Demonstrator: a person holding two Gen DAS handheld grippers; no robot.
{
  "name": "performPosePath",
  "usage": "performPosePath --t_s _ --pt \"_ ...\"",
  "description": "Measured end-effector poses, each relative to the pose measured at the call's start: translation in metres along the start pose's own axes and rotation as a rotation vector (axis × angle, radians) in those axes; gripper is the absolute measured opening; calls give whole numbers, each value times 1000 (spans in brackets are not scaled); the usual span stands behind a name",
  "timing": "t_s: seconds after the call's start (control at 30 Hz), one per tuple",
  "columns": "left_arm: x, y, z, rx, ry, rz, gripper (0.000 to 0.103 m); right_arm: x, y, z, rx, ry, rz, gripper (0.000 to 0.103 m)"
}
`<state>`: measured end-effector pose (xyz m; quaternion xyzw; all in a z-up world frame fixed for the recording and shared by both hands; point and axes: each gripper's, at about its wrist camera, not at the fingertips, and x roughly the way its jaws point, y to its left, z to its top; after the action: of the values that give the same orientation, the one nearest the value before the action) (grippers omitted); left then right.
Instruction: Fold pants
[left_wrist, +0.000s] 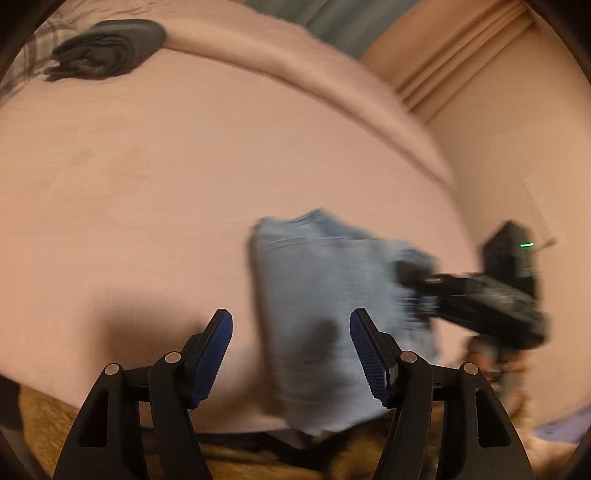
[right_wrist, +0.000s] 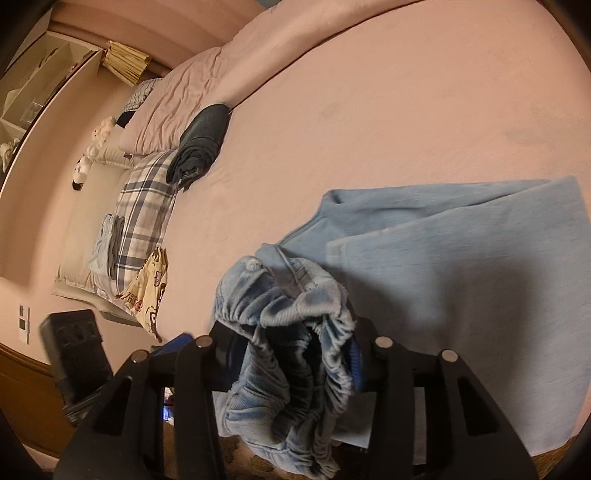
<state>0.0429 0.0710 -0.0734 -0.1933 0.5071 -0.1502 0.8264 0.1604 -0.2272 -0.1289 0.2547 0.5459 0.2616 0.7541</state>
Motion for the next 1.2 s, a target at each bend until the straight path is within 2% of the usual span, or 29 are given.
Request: performPosePath --t_s 0.03,0.07,0.1,0.13,0.17,0.23,0.3,0.43,0.5,0.6,0.67,0.7,0.77,0.8,0.83,0.93,1.13,1.2 --pt "11 -2 -2 8 24 16 62 1 -6 -1 20 13 2 55" --pt "20 -5 -5 17 44 7 58 3 -13 -2 44 25 -6 58" --pt "27 -9 -9 29 65 -16 48 4 -20 -4 67 37 -28 63" --pt "35 -16 -12 51 83 -43 43 3 -29 -5 86 44 -39 66" --pt "37 -20 -13 64 76 -33 43 1 -34 -7 100 43 -33 68" --pt "42 -33 -15 131 68 34 43 -4 -44 -11 128 48 20 77" --pt "44 -37 -14 146 73 50 43 -6 -47 -16 136 67 63 85" --pt "44 -36 -14 148 80 65 43 -3 -45 -24 106 76 67 86" --pt "42 -39 -15 148 74 79 43 1 -39 -25 100 68 48 86" --pt "39 -48 -18 169 65 115 43 8 -17 -29 1 63 -17 86" --pt "40 -51 -19 177 60 129 43 14 -1 -34 -75 48 -128 83" --pt "41 -52 -19 182 59 133 43 16 1 -36 -104 41 -178 79" --pt "42 -52 -19 182 59 137 43 17 5 -39 -135 21 -234 71" --pt "42 -52 -19 179 58 135 43 16 9 -41 -164 7 -252 60" --pt "42 -52 -19 181 59 135 43 15 13 -42 -177 -1 -253 54" --pt "43 -53 -17 183 63 131 43 12 17 -42 -196 -26 -281 50" --pt "28 -42 -11 140 67 57 43 1 24 -42 -206 -73 -278 45" --pt "20 -42 -9 146 50 68 43 -6 29 -41 -228 -99 -295 44"
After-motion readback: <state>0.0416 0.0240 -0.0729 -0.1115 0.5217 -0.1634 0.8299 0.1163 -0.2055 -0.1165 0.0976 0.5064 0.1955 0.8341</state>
